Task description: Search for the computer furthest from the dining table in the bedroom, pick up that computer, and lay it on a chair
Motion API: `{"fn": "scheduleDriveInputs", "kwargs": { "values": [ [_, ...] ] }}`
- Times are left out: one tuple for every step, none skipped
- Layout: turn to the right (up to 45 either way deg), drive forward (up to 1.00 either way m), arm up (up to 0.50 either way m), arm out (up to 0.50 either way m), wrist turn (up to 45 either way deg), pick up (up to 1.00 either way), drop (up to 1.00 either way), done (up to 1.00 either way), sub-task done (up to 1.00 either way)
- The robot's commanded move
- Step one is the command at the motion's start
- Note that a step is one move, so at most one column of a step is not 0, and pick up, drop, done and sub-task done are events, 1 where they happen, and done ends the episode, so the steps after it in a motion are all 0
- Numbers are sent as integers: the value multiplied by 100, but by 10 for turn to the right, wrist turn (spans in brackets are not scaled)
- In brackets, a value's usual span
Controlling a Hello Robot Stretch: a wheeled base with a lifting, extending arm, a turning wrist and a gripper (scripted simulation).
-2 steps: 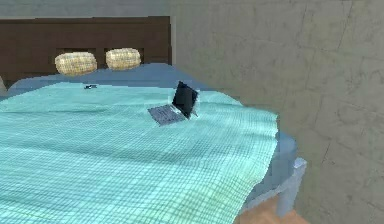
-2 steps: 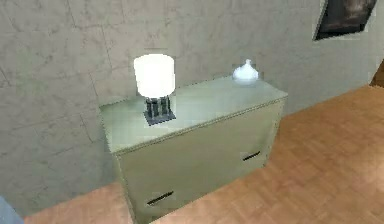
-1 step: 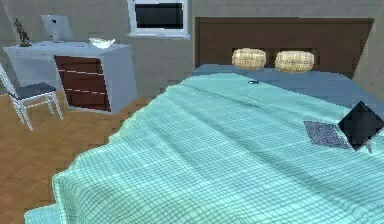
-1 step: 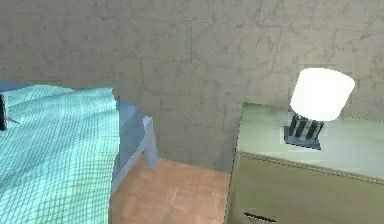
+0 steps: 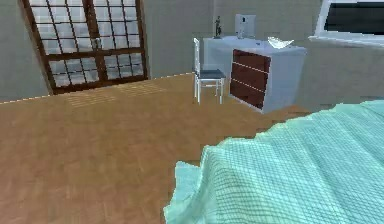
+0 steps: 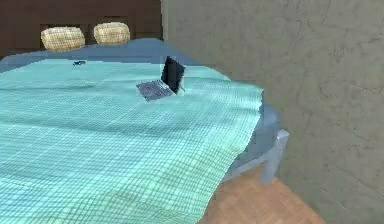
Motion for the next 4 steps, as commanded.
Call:
{"fn": "scheduleDriveInputs", "kwargs": {
  "values": [
    [450, 0, 0, 0, 0, 0, 0, 0, 0],
    [450, 0, 0, 0, 0, 0, 0, 0, 0],
    [300, 0, 0, 0, 0, 0, 0, 0, 0],
    [0, 55, 0, 0, 0, 0, 0, 0, 0]
  ]
}}
